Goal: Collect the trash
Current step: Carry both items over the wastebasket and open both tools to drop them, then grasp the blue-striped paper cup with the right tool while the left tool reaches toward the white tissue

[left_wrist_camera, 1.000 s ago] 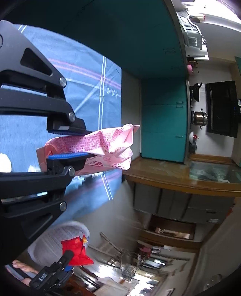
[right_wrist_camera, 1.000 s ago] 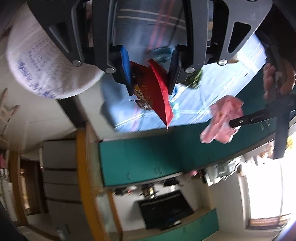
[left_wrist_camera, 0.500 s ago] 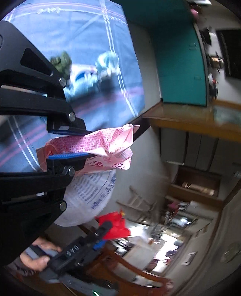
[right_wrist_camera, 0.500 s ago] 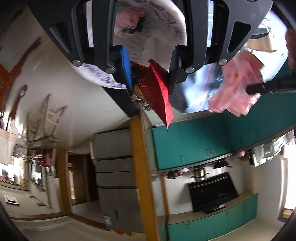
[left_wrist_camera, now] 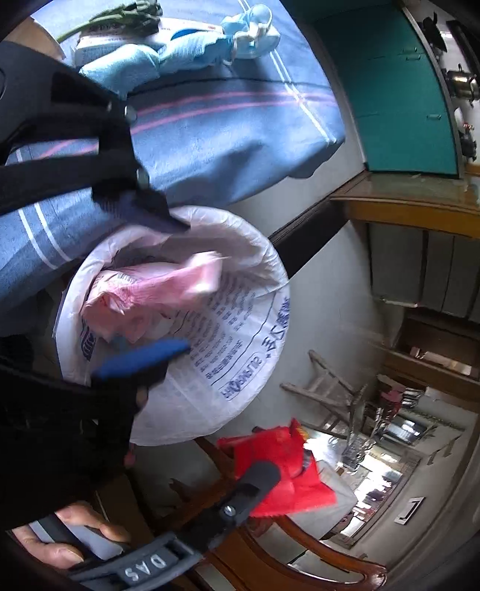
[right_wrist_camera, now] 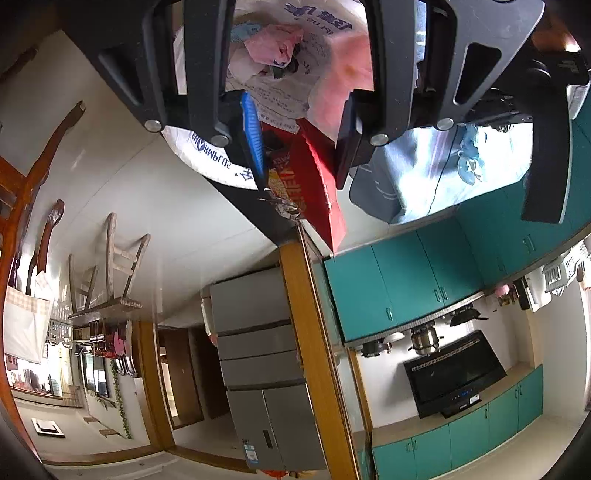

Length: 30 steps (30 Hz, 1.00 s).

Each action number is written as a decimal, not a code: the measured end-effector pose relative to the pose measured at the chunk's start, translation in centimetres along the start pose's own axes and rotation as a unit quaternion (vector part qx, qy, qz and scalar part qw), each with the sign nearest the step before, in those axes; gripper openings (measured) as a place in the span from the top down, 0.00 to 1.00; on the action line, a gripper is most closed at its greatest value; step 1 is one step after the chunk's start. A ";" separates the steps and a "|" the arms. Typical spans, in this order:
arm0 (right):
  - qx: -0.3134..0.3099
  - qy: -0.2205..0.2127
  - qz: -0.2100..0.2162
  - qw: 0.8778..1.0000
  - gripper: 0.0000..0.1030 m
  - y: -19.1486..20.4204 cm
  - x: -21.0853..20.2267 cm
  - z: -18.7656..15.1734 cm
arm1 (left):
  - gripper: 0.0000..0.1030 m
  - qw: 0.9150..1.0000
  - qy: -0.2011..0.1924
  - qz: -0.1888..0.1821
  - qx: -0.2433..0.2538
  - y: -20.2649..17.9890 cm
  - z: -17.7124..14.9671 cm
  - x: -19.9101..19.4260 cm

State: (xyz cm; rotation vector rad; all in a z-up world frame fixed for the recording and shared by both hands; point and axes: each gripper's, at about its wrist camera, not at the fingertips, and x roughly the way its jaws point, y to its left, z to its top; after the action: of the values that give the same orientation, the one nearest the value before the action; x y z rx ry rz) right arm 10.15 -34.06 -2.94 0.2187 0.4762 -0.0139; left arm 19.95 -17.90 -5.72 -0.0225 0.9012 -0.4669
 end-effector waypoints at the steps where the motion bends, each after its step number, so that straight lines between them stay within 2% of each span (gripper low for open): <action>1: -0.001 0.003 0.000 1.000 0.64 0.3 0.2 0.2 | 0.35 1.000 -0.005 0.006 0.002 0.0 -0.2 -0.6; 3: -0.001 0.011 0.000 1.000 0.61 0.5 0.6 0.1 | 0.27 1.000 -0.013 0.020 0.010 0.5 -0.1 -1.6; 5: -0.001 0.016 0.002 1.000 0.44 0.9 0.8 0.0 | 0.25 0.999 -0.024 0.037 0.012 1.3 -0.1 -3.0; 8: -0.013 0.018 0.013 1.000 0.30 2.0 0.7 -0.2 | 0.22 0.998 -0.036 0.056 0.006 3.0 0.1 -5.2; 11: -0.031 0.031 0.059 0.997 0.24 3.5 0.9 -0.5 | 0.21 0.996 -0.044 0.071 -0.011 5.7 0.4 -7.7; 12: -0.038 0.042 0.092 0.994 0.24 4.4 1.1 -0.7 | 0.19 0.995 -0.051 0.080 -0.017 6.9 0.4 -8.7; 14: -0.055 0.075 0.171 0.981 0.24 6.7 1.7 -1.6 | 0.17 0.991 -0.071 0.113 -0.023 9.2 0.2 -10.7; 15: -0.062 0.087 0.194 0.975 0.24 7.8 1.9 -1.9 | 0.16 0.988 -0.081 0.129 -0.023 10.1 0.2 -11.2; 17: -0.092 0.119 0.246 0.958 0.24 10.9 2.4 -3.2 | 0.16 0.976 -0.104 0.187 -0.035 13.0 -0.3 -12.8; 19: -0.121 0.142 0.289 0.939 0.24 13.8 2.6 -4.3 | 0.16 0.970 -0.107 0.209 -0.069 15.6 -0.6 -13.6; 20: -0.133 0.150 0.305 0.931 0.24 14.9 2.6 -4.8 | 0.16 0.969 -0.107 0.205 -0.093 16.9 -0.8 -13.9; 22: -0.158 0.174 0.354 0.905 0.24 17.7 2.5 -6.2 | 0.16 0.967 -0.105 0.174 -0.154 20.0 -1.5 -14.4; 23: -0.166 0.187 0.373 0.894 0.24 18.9 2.6 -6.8 | 0.16 0.967 -0.100 0.162 -0.170 20.9 -1.7 -14.5; 24: -0.171 0.196 0.380 0.888 0.24 19.7 2.7 -7.2 | 0.16 0.967 -0.095 0.152 -0.180 21.6 -1.9 -14.4; 26: -0.183 0.218 0.384 0.878 0.24 21.5 3.3 -8.4 | 0.16 0.967 -0.086 0.134 -0.198 23.0 -2.4 -14.5; 30: -0.195 0.243 0.374 0.874 0.24 23.2 4.7 -9.7 | 0.15 0.963 -0.091 0.133 -0.217 24.3 -3.4 -15.3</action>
State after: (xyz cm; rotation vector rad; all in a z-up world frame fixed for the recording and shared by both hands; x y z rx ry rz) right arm 11.43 -9.19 -8.70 -0.0093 0.8584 0.9128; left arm 18.55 10.71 -1.57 -0.3351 0.7959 -0.0085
